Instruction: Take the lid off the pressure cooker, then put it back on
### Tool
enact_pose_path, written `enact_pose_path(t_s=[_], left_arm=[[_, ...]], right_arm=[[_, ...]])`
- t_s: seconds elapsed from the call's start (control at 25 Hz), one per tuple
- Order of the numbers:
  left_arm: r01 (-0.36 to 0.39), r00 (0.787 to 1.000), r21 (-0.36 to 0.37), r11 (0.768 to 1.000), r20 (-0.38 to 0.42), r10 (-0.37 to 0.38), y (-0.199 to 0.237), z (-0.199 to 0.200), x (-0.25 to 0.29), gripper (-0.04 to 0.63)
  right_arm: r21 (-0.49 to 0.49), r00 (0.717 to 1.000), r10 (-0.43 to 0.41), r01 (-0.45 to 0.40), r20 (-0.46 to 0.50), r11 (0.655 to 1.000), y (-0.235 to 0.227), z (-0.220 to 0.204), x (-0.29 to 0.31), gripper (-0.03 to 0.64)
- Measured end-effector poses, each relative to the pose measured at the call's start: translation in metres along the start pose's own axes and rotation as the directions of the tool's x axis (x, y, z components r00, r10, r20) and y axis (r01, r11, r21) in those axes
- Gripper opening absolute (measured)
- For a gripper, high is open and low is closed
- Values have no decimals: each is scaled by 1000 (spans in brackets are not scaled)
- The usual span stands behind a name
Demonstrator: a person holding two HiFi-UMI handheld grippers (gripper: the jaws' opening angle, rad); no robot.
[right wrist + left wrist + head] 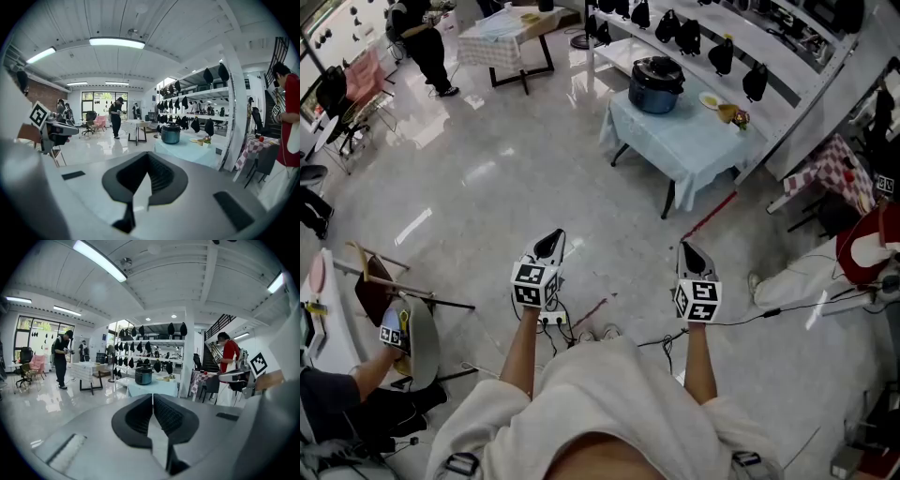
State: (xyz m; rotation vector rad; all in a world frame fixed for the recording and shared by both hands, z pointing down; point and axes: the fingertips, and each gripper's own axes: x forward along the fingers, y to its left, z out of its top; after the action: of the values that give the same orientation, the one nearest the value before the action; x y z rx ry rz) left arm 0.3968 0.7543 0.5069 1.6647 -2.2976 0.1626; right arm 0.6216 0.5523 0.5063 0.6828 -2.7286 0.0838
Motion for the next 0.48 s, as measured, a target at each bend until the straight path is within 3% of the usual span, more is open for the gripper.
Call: enact_pose_path(t_s=[0.12,0.16,0.24,0.28,0.48], left_arm=[[35,999,-21,999,-1,-35,-8,-3,4,21],[53,999,-27,998,-3,-53,-11,-4,6,59],[86,996,-35,996,-11,-87,-18,-8,12,235],[97,995,-34,995,-13,-97,-22,-10,15,290],[101,995,-31,994,-5,-102,-34,-13,30,335]], right_arm=[[16,999,24,-25,32,1000,0,3,0,0],[23,998,45,-46,39,999,2,3,1,3],[31,995,92,-93,41,995,7,2,7,233],[25,993,106,-107,41,994,9,1,9,277],[4,992,114,-115,50,993,2,-2,17,333]])
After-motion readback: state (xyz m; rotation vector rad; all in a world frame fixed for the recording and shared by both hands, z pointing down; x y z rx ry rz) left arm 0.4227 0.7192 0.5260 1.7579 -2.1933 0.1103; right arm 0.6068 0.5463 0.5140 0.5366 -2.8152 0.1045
